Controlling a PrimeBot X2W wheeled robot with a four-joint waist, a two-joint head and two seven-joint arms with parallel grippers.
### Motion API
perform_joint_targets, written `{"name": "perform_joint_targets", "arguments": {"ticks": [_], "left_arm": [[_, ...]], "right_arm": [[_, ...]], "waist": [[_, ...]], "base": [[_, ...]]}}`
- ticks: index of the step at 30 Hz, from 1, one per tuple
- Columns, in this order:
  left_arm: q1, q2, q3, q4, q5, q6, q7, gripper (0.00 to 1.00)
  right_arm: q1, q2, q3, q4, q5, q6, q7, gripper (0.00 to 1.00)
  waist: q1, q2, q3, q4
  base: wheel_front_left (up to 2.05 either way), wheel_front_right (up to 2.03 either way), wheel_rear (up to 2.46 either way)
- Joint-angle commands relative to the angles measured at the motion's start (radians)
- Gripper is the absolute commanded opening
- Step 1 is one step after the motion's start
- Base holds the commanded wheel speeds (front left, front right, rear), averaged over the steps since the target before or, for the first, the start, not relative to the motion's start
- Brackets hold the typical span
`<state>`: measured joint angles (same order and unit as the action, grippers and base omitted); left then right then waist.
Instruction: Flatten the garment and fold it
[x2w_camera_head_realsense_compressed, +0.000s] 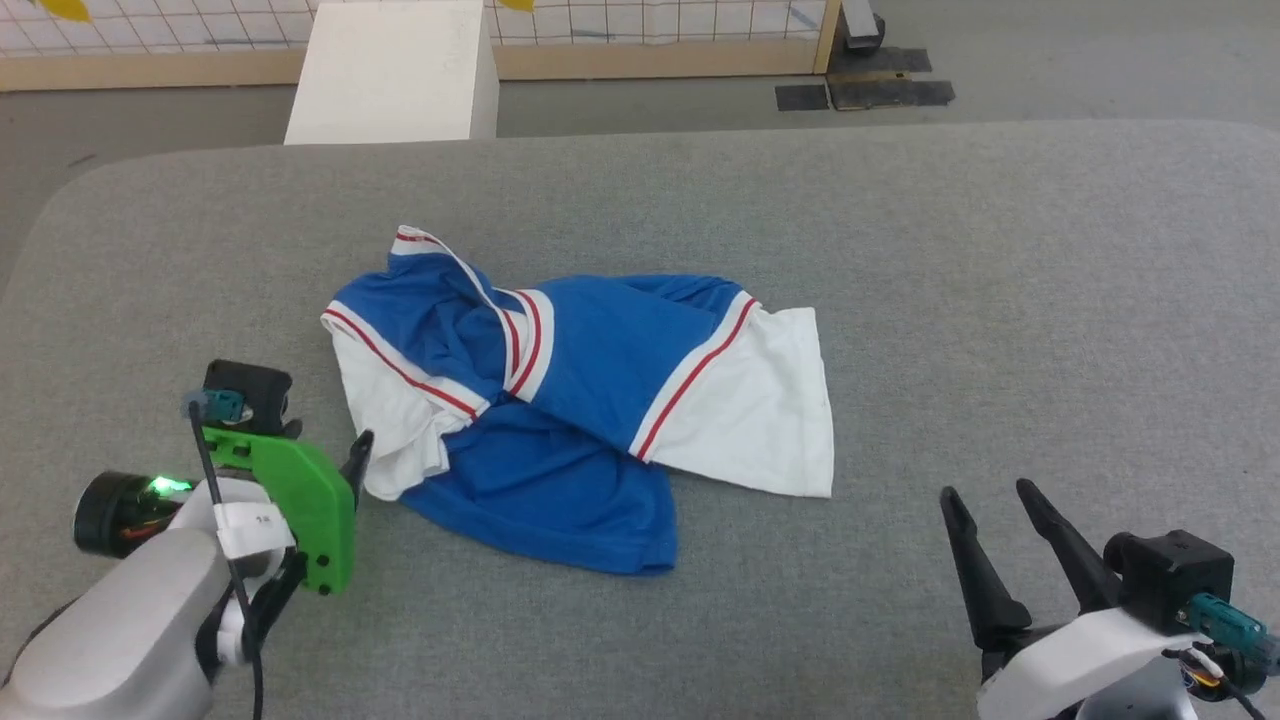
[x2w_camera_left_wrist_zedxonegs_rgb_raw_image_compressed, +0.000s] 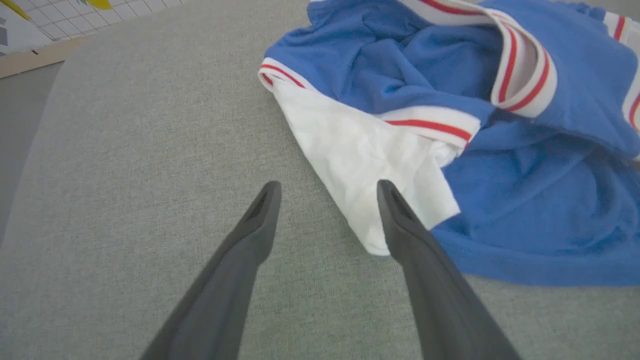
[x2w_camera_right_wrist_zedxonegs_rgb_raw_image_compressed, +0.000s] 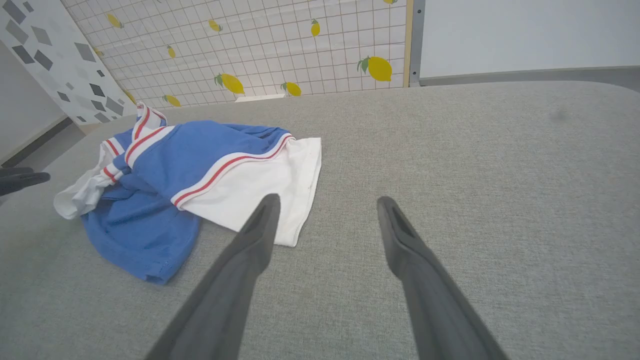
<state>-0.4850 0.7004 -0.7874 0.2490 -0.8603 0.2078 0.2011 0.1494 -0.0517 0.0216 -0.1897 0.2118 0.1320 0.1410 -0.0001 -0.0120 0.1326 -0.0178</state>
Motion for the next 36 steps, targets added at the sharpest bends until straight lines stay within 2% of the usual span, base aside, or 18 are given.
{"name": "perform_joint_targets", "arguments": {"ticks": [1,9,15,19,20,21,22,23,25,29,36], "left_arm": [[0.015,0.014,0.003,-0.015,-0.015,0.005,0.018,1.0],[-0.001,0.036,-0.01,-0.035,-0.042,-0.002,0.112,1.0],[-0.046,0.04,-0.022,0.038,-0.055,-0.013,0.198,1.0],[-0.065,0.026,-0.045,0.115,-0.082,-0.027,0.294,1.0],[-0.065,0.02,-0.056,0.133,-0.091,-0.036,0.323,0.87],[-0.064,0.014,-0.064,0.146,-0.098,-0.045,0.343,0.49],[-0.059,0.006,-0.074,0.159,-0.11,-0.056,0.368,0.19],[-0.056,-0.001,-0.077,0.167,-0.119,-0.063,0.378,0.0],[-0.054,-0.011,-0.077,0.179,-0.126,-0.073,0.374,0.0],[-0.063,-0.017,-0.041,0.176,-0.113,-0.061,0.271,0.0],[-0.018,0.034,0.075,0.043,-0.117,0.028,0.069,0.0]], "right_arm": [[0.003,0.001,0.005,-0.004,0.005,-0.001,0.002,1.0],[-0.022,0.001,0.016,0.003,0.006,-0.001,-0.002,1.0],[-0.041,0.001,0.021,0.01,0.006,-0.001,-0.003,1.0],[-0.054,0.001,0.031,0.017,0.006,-0.001,-0.002,1.0],[-0.058,0.001,0.034,0.019,0.007,-0.001,-0.003,1.0],[-0.061,0.001,0.036,0.021,0.007,-0.001,-0.004,1.0],[-0.064,0.001,0.038,0.023,0.008,-0.001,-0.005,1.0],[-0.065,0.001,0.038,0.025,0.009,-0.001,-0.006,1.0],[-0.066,0.001,0.034,0.03,0.011,-0.001,-0.009,1.0],[-0.06,0.001,0.024,0.042,0.015,-0.001,-0.009,1.0],[-0.043,0.001,0.013,0.047,0.016,-0.001,0.001,1.0]], "waist": [[0.0001,0.012,0.018,-0.011],[0.0001,0.012,0.081,-0.048],[0.0001,0.012,0.124,-0.062],[0.0001,0.012,0.136,-0.066],[0.0001,0.012,0.138,-0.068],[0.0001,0.012,0.139,-0.071],[0.0001,0.012,0.14,-0.073],[0.0001,0.012,0.14,-0.074],[0.0001,0.012,0.138,-0.075],[0.0001,0.012,0.121,-0.064],[0.0001,0.012,0.066,-0.024]], "base": [[0.0,0.0,0.0],[0.0,0.0,0.0],[0.0,0.0,0.0],[0.0,0.0,0.0],[0.0,0.0,0.0],[0.0,0.0,0.0],[0.0,0.0,0.0],[0.0,0.0,0.0],[0.0,0.0,0.0],[0.0,0.0,0.0],[0.0,0.0,0.0]]}}
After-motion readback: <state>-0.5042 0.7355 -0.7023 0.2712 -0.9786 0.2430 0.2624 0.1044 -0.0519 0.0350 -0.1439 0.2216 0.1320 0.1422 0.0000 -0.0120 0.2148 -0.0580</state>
